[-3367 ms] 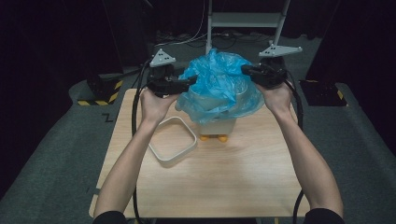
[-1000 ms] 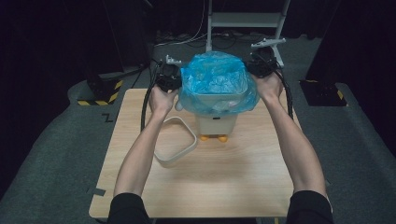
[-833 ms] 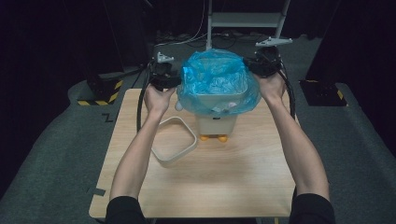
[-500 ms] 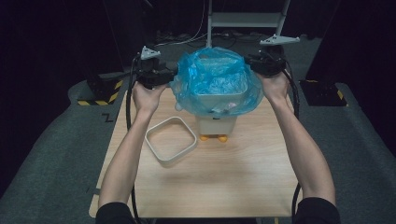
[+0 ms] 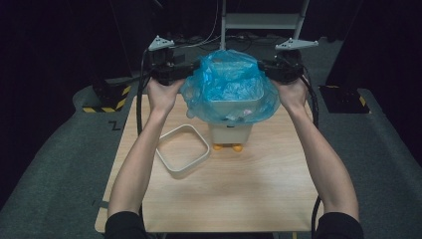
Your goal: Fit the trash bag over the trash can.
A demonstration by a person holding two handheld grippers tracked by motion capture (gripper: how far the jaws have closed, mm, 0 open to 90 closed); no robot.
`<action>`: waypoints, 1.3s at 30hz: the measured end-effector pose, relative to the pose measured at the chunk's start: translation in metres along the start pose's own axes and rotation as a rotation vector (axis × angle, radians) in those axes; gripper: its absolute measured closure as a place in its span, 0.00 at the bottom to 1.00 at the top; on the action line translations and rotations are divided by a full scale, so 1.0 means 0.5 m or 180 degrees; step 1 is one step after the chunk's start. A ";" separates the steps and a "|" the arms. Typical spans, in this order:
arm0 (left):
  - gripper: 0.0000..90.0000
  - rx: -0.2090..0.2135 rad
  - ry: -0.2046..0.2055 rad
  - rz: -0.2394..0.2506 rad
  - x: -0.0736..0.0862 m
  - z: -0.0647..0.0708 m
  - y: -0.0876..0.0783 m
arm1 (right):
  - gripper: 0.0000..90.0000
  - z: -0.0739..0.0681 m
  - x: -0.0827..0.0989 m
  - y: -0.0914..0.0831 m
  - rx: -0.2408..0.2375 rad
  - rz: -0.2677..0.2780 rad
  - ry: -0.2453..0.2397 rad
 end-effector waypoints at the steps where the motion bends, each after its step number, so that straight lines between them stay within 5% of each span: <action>1: 0.41 0.0014 -0.0044 -0.0037 -0.001 -0.001 0.008 | 0.81 0.000 0.000 -0.001 -0.0001 -0.0001 0.0004; 11: 0.47 -0.0153 -0.0103 -0.0452 0.044 -0.029 0.075 | 0.72 0.012 0.011 -0.001 -0.0017 -0.0018 0.0048; 17: 0.72 -0.0077 -0.0070 -0.0490 0.052 -0.030 0.092 | 0.71 0.027 0.018 0.014 -0.0075 0.0004 0.0175; 24: 0.96 -0.0030 0.0047 -0.0435 0.050 -0.017 0.100 | 0.91 0.027 0.023 0.031 -0.0207 0.0011 0.0213; 27: 0.99 -0.0029 0.0025 -0.0385 0.046 -0.019 0.098 | 1.00 0.025 0.020 0.032 -0.0181 0.0014 0.0129; 39: 1.00 -0.0137 -0.0214 -0.0447 0.056 -0.064 0.122 | 1.00 0.032 0.028 0.061 -0.0007 -0.0142 -0.0009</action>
Point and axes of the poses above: each handheld gripper's, and its own axes: y roughly forward along the jaws, x roughly out of its underside, z roughly to its right, the point moved 10 cm from there along y, roughly forward along the jaws, and after that the axes turned 10 degrees about -y, right-handed, at the moved point
